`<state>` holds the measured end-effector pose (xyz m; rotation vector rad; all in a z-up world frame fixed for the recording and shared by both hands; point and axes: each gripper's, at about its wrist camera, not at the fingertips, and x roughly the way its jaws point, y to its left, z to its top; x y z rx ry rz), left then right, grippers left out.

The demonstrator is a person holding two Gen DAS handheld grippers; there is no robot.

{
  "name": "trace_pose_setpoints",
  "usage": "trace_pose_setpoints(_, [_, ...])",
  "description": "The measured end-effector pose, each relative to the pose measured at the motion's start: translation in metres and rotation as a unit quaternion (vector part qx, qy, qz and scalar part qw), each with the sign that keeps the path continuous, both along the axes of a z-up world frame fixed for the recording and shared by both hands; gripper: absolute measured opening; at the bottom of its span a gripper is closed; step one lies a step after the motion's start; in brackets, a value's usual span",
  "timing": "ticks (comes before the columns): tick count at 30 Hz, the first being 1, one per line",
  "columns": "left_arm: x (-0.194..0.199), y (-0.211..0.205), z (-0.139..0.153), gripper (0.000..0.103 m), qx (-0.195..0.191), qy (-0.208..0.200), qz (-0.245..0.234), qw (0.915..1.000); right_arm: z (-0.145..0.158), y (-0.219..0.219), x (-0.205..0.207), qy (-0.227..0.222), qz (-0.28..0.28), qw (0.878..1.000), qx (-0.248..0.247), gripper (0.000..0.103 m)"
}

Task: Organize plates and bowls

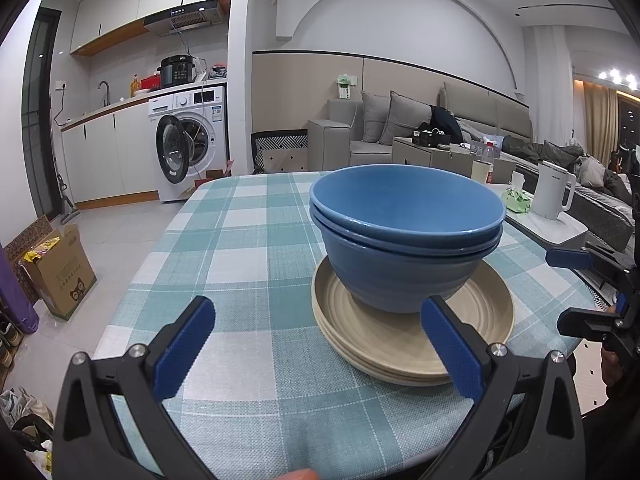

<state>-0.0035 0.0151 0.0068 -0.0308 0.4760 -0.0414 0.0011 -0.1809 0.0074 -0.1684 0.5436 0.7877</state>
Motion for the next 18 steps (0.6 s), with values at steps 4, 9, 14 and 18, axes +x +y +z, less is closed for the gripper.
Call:
trace_pose_setpoints(4, [-0.001,-0.0003,0.0014,0.103,0.0,-0.003,0.0,1.0,0.0004,-0.0011,0.0002,0.002,-0.002,1.0,0.003,0.102])
trace_pose_setpoints(9, [-0.0014,0.0003,0.0018,0.103,-0.001,-0.002,-0.001,1.0,0.0012,-0.002,-0.0004,0.001,-0.004,1.0,0.005,0.102])
trace_pose_setpoints(14, [-0.0015,0.0007,0.0012,0.103,-0.001,0.0,-0.001,1.0,0.0002,-0.0015,-0.0002,0.003,-0.002,1.0,0.004,0.102])
trace_pose_setpoints(18, [-0.0011,-0.0005,-0.0013,0.103,-0.001,0.004,-0.003,1.0,-0.0028,-0.0008,0.0004,0.006,-0.004,1.0,0.001,0.102])
